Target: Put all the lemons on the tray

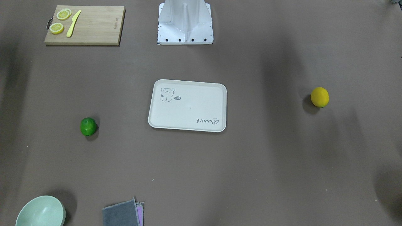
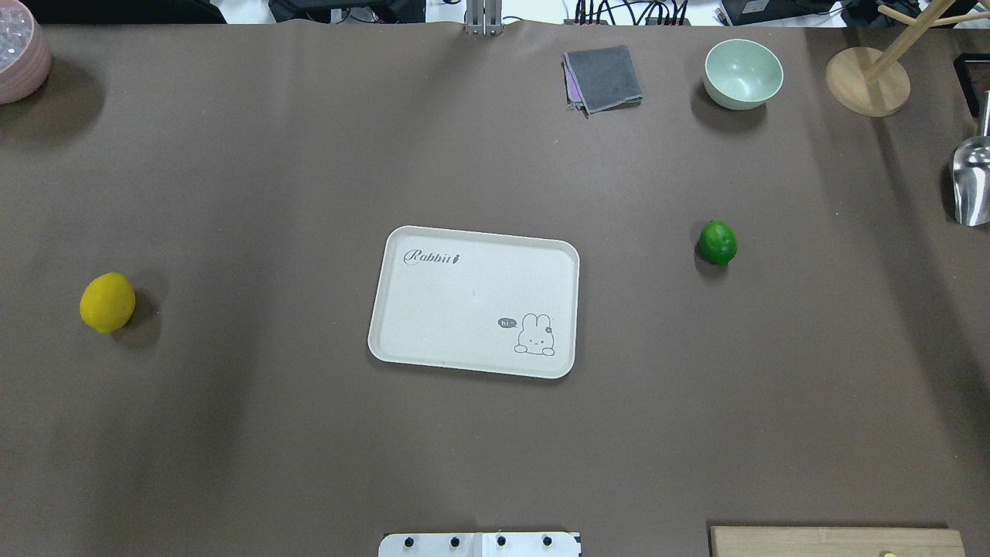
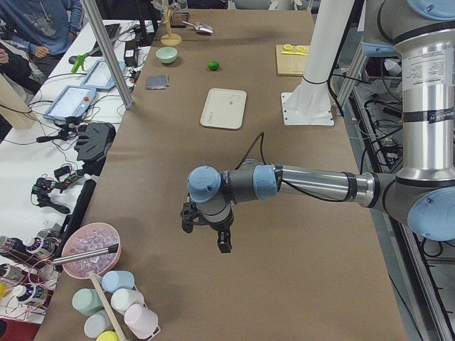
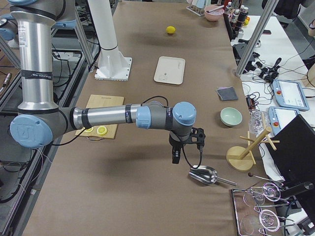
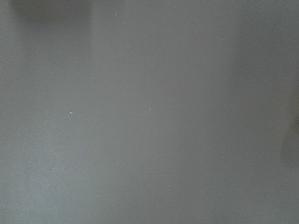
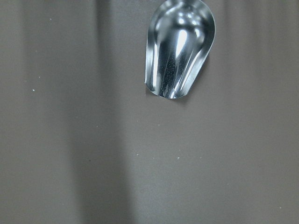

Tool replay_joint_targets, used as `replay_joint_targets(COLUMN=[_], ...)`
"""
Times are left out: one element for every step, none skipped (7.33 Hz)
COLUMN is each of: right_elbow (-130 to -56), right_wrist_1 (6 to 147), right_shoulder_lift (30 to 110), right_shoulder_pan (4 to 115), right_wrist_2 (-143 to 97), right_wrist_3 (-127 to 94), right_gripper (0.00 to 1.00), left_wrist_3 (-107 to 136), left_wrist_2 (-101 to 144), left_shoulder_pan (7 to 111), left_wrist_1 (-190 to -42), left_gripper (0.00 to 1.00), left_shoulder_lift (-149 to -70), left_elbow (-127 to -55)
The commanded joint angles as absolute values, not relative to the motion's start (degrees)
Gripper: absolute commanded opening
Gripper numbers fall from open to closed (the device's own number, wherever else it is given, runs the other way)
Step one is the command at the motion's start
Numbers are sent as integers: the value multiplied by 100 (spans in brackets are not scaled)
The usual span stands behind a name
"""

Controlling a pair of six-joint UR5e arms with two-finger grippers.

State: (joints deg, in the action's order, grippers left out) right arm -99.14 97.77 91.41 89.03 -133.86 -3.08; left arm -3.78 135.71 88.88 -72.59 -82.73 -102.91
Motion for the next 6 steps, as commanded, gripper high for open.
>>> replay_joint_targets(right_elbow=[-9923,-9932,-10019,-10028,-10176,-10291], right_wrist_1=[9782,9782,9782,9774,9739,9703], right_shoulder_lift=[9141,9106,9071,8896,8773,8632], right_shoulder_pan=[8903,8903,8755,8519,8203,7817], right_wrist_2=[-13386,-13386,-13386,-13455,-13613,-13675], right_wrist_3=[-308,-351,-421,-770,-1348,-1849], right_gripper=[100,100,99,99,99,99], left_wrist_3=[-578,-580,-580,-580,-571,-536], left_wrist_2=[13570,13570,13623,13614,13606,13571], left_shoulder_pan=[8868,8868,8886,8860,8920,8912], left_wrist_1=[-7260,-7251,-7242,-7242,-7155,-6310], left_gripper=[98,98,98,98,98,98], left_shoulder_lift=[-8271,-8271,-8323,-8375,-8515,-8943], left_elbow=[-10257,-10257,-10161,-10204,-10256,-10483])
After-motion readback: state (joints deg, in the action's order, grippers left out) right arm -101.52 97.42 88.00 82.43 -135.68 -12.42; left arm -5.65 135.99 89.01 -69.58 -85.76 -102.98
